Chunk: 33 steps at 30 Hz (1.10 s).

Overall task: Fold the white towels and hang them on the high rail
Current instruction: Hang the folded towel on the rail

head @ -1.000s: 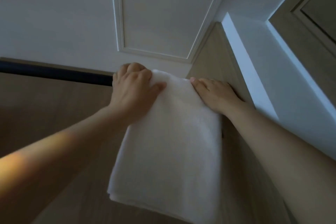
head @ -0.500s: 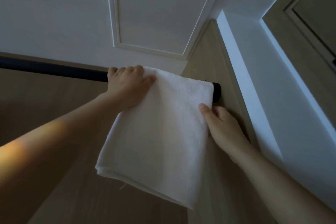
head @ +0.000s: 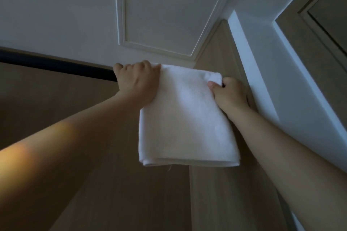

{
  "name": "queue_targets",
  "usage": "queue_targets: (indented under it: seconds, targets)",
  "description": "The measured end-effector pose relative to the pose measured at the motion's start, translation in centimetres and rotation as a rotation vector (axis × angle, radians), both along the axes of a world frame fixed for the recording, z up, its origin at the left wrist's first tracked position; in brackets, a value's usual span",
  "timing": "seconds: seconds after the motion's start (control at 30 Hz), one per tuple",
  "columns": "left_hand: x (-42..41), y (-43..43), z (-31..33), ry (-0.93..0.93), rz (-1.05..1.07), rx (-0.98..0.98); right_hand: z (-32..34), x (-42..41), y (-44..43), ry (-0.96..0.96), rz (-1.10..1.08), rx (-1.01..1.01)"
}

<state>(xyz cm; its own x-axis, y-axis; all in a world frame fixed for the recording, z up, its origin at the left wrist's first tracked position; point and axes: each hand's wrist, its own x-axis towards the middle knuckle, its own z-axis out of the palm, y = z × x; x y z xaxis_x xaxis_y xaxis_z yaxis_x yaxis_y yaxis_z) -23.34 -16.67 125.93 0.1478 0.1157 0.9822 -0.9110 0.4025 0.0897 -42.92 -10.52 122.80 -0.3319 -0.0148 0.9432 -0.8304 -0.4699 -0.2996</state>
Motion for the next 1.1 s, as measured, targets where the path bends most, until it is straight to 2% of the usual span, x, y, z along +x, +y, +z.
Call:
queue_targets:
  seconds: [0.1,0.23,0.37,0.5,0.57,0.73,1.0,1.1]
  targets:
    - [-0.1,-0.7,-0.7,0.011,0.025,-0.105,0.3,0.3,-1.3,0.007,-0.082,-0.045]
    - [0.0,-0.9,-2.7,-0.012,-0.025,-0.056,-0.8,0.2,-2.2,0.004,-0.101,-0.096]
    - [0.1,-0.6,-6.8,-0.066,-0.282,-0.139,-0.6,-0.1,-2.1,0.011,-0.090,-0.102]
    - [0.7,-1.0,-8.8,-0.056,-0.595,0.090,-0.6,-0.3,-2.2,0.007,-0.054,-0.102]
    - [0.7,-1.1,-8.5,-0.020,-0.725,0.123,-0.9,-0.2,-2.2,-0.003,-0.018,-0.096]
    - [0.4,-1.2,-7.9,0.005,-0.605,-0.064,-3.6,-0.3,-1.5,-0.083,0.169,0.001]
    - [0.6,-0.9,-7.9,0.020,-0.599,-0.120,-11.9,-1.5,0.0,-0.064,0.503,0.279]
    - [0.8,-0.8,-7.5,0.039,-0.627,-0.094,-11.5,-1.2,0.0,-0.074,0.462,0.176]
